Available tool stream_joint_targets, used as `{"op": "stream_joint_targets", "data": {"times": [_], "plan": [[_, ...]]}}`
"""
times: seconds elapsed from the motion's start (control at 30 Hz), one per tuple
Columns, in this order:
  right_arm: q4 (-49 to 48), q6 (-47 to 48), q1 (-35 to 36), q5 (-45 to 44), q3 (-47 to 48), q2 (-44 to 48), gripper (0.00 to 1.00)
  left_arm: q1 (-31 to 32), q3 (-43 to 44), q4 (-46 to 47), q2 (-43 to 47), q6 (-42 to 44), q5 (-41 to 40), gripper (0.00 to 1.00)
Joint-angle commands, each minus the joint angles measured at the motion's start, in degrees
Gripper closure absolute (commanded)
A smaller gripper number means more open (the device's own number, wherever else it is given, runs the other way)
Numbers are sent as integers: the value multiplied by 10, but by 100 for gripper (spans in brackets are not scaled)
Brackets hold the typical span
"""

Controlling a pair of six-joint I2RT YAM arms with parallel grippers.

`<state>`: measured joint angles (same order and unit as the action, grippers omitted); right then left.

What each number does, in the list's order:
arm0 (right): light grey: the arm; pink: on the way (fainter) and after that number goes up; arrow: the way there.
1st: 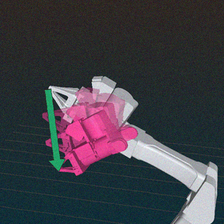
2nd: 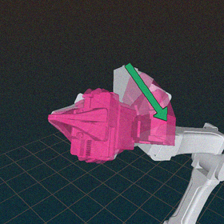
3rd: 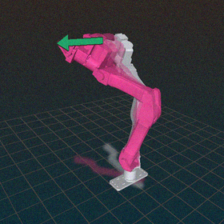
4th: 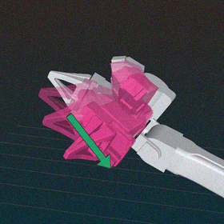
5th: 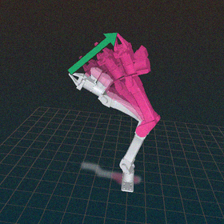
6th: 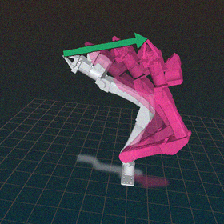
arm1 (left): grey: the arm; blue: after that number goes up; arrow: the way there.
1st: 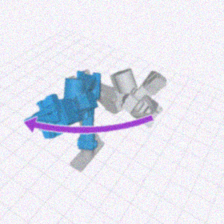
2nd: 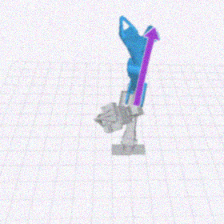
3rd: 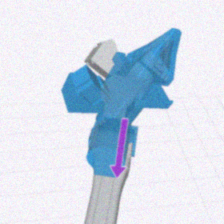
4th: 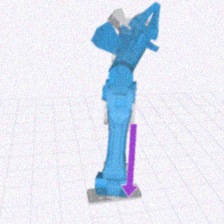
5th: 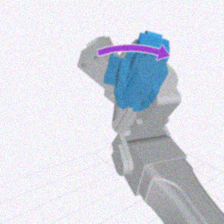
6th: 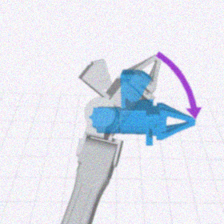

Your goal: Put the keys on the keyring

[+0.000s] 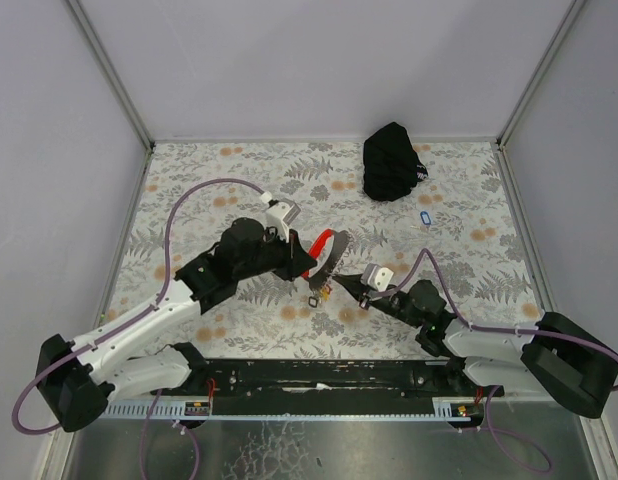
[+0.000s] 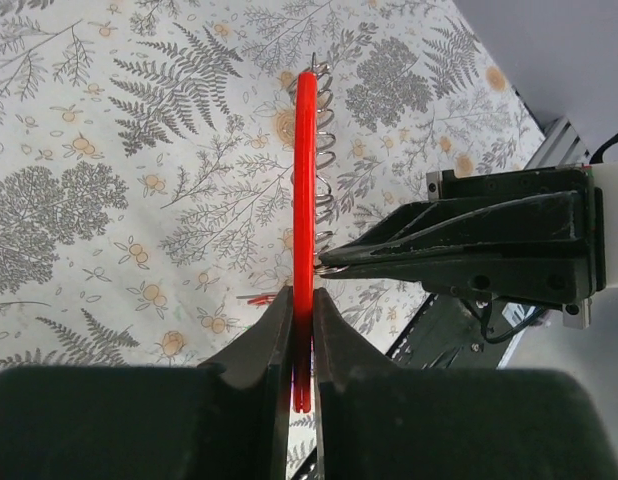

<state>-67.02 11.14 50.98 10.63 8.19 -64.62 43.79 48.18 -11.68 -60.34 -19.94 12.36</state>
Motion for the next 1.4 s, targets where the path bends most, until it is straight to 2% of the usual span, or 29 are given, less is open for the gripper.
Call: {"op": "stream_joint_targets", "data": {"times": [0.0, 0.17, 0.27, 0.47, 0.7, 0.83, 1.03, 1.17, 1.37], "plan": [[-9, 13, 5, 13, 22, 15, 100, -12, -58, 102, 17, -58, -9, 93], [10, 20, 5, 26, 30, 14, 100, -13, -147, 204, 25, -109, 16, 84], [40, 26, 5, 35, 42, 15, 100, -18, -192, 248, 29, -123, 10, 74], [144, 49, 5, 47, 86, 28, 100, -48, -262, 294, 58, -125, 5, 60], [229, 78, 4, 56, 114, 39, 100, -80, -310, 280, 142, -118, -52, 37], [273, 96, 4, 81, 136, 39, 100, -81, -335, 316, 169, -92, -32, 33], [331, 130, 4, 114, 161, 28, 100, -81, -354, 429, 142, -36, 73, 32], [324, 140, 4, 125, 155, 16, 100, -81, -347, 460, 95, 3, 115, 31], [287, 152, 0, 125, 133, -12, 100, -82, -357, 521, 57, 41, 129, 23]]}}
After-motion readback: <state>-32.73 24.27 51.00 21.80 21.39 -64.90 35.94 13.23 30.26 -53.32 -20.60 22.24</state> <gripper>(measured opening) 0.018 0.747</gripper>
